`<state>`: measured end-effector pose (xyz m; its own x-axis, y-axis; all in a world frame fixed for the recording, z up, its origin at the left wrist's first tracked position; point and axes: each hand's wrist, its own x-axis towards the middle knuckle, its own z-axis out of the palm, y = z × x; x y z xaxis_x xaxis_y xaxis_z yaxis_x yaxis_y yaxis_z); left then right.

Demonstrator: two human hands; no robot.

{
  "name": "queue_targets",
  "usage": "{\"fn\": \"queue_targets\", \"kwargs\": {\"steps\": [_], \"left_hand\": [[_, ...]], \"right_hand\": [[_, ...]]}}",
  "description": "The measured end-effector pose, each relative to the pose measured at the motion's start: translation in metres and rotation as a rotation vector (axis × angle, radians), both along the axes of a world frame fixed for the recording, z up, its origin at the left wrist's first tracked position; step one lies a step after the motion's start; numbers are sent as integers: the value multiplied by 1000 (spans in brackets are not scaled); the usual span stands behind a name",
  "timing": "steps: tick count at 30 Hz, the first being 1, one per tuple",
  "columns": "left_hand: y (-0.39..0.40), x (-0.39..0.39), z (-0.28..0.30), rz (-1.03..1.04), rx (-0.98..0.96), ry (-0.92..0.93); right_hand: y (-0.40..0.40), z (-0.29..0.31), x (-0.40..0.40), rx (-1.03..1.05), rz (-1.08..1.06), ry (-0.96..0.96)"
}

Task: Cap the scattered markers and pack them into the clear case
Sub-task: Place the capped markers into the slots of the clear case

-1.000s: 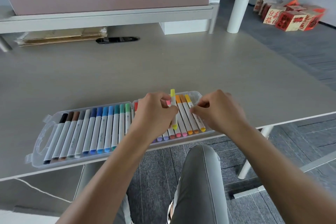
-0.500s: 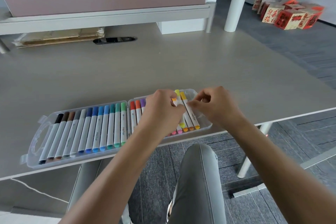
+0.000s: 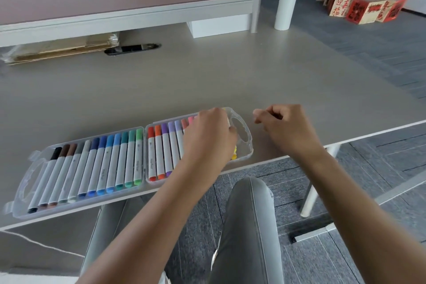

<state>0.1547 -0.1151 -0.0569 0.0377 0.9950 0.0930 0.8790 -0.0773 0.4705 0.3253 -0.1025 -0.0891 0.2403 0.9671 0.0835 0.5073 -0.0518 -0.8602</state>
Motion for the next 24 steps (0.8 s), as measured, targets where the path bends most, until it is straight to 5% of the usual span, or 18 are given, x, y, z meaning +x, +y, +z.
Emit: {"fn": "queue_targets", "kwargs": {"steps": [6, 13, 19, 24], "left_hand": [[-13, -4, -17, -22, 134, 3], [-22, 4, -37, -39, 301, 275], [-21, 4, -24, -78, 215, 450], [-14, 5, -21, -125, 164, 410]], "right_hand": [[3, -6, -7, -5, -3, -80], [0, 0, -6, 17, 37, -46], [0, 0, -9, 9, 44, -114], [2, 1, -11, 2, 21, -142]]}}
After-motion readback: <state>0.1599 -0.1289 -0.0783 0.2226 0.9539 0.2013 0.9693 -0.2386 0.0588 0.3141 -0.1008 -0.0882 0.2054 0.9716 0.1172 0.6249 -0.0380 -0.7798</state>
